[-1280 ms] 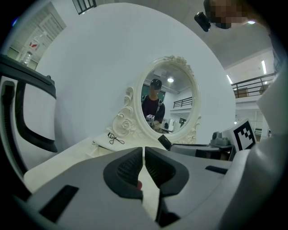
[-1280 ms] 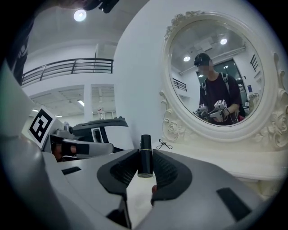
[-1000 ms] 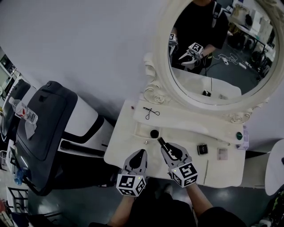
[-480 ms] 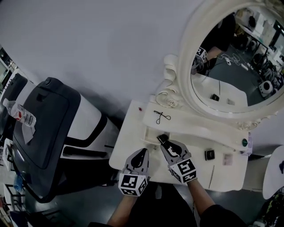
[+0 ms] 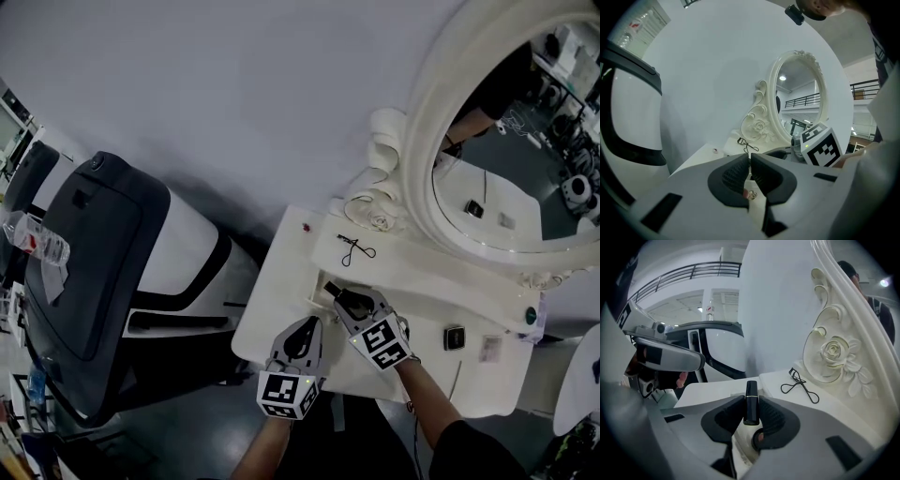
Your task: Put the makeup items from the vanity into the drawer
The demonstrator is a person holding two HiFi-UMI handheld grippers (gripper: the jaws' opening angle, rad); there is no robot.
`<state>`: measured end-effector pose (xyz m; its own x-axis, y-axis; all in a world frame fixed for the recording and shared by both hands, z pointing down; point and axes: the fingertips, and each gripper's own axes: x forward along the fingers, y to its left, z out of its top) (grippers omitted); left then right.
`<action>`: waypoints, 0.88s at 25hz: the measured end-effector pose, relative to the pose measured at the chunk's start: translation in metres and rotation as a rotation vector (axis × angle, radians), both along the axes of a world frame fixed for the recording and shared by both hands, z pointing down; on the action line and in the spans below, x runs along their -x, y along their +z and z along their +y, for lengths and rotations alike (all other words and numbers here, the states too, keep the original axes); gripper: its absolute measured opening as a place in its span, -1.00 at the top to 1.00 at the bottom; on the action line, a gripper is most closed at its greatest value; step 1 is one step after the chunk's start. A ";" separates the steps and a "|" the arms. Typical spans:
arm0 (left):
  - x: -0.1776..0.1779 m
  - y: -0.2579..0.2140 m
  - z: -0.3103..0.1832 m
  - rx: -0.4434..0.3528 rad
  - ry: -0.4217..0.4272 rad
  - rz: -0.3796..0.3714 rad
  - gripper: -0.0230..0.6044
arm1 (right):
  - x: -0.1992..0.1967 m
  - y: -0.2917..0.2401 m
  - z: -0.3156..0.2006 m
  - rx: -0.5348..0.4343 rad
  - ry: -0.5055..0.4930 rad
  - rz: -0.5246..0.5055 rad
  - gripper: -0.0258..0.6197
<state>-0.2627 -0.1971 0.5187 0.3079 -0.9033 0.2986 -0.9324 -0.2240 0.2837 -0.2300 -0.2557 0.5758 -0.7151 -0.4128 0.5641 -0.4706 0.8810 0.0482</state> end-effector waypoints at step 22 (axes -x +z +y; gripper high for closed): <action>-0.020 -0.030 -0.020 -0.049 -0.004 -0.024 0.85 | -0.038 -0.067 0.001 0.031 0.125 -0.303 0.80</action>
